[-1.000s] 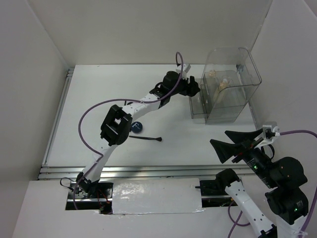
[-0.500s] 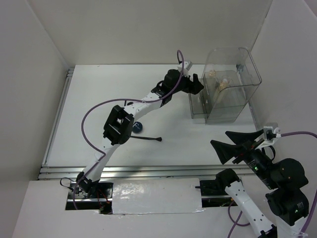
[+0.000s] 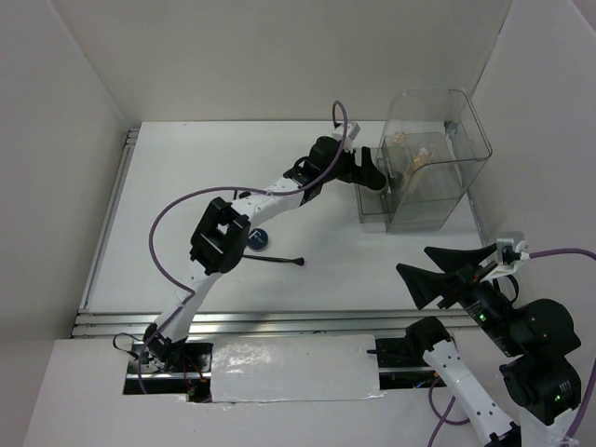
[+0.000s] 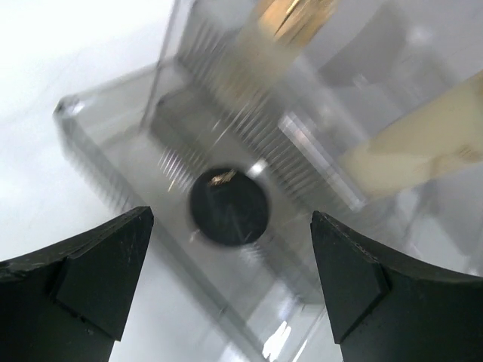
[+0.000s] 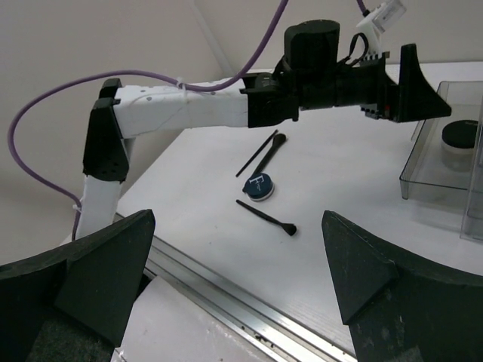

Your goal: Organize the makeup

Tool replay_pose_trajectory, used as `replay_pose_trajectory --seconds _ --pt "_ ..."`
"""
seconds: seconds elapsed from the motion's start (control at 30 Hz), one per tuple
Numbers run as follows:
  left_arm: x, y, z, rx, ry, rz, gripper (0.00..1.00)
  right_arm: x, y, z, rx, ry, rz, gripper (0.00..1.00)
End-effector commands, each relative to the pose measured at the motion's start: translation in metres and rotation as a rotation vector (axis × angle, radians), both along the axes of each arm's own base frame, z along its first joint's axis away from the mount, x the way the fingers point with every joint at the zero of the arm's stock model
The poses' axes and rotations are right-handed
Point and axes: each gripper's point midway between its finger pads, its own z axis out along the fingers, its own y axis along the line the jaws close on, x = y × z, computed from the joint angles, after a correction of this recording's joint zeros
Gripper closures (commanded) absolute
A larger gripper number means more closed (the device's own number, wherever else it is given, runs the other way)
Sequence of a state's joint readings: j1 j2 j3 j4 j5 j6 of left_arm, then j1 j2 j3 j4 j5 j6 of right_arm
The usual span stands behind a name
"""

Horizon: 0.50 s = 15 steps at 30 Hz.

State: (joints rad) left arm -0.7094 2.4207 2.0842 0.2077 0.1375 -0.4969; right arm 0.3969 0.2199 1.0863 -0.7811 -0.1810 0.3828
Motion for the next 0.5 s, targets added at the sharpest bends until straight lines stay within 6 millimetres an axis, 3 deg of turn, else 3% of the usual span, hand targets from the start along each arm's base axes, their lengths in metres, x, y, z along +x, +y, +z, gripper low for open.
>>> replay_pose_trajectory --seconds 0.0,0.03,0.13,0.17,0.2,0.23,0.27,0.3,0.33,0.37,0.4,0.47 --pt "-0.005 0.033 0.076 -0.028 -0.064 0.144 0.00 0.000 0.002 -0.001 -0.016 -0.009 0.014 0.00" --pt "0.005 0.057 0.073 0.006 -0.037 0.285 0.01 0.000 0.002 -0.003 -0.018 -0.009 0.016 0.00" --pt "-0.010 0.116 0.061 0.173 0.094 0.490 0.01 0.001 0.001 -0.006 -0.015 -0.007 0.008 0.00" --pt "-0.020 0.150 0.055 0.240 0.156 0.611 0.01 0.002 0.001 -0.008 -0.015 0.000 0.005 0.00" --pt "-0.025 0.170 0.050 0.270 0.190 0.667 0.00 0.002 0.001 -0.008 -0.012 -0.003 0.002 0.00" --pt "-0.037 0.189 0.028 0.308 0.255 0.721 0.01 0.002 0.001 -0.008 -0.012 -0.003 0.004 0.00" --pt "-0.047 0.210 0.035 0.313 0.269 0.766 0.01 0.003 0.001 -0.009 -0.009 0.001 0.001 0.00" --pt "-0.063 0.238 -0.002 0.398 0.350 0.805 0.01 0.005 0.001 -0.009 -0.007 0.005 -0.003 0.00" --pt "-0.072 0.249 0.004 0.365 0.373 0.823 0.00 0.005 0.001 -0.009 -0.005 0.005 -0.003 0.00" --pt "-0.077 0.263 -0.007 0.367 0.408 0.829 0.00 0.005 0.002 -0.009 -0.005 0.007 -0.001 0.00" --pt "-0.088 0.276 -0.030 0.406 0.449 0.839 0.01 0.006 0.002 -0.009 -0.002 0.008 -0.001 0.00" --pt "-0.097 0.290 -0.035 0.408 0.471 0.841 0.00 0.005 0.004 -0.009 0.002 0.012 0.012 0.00"
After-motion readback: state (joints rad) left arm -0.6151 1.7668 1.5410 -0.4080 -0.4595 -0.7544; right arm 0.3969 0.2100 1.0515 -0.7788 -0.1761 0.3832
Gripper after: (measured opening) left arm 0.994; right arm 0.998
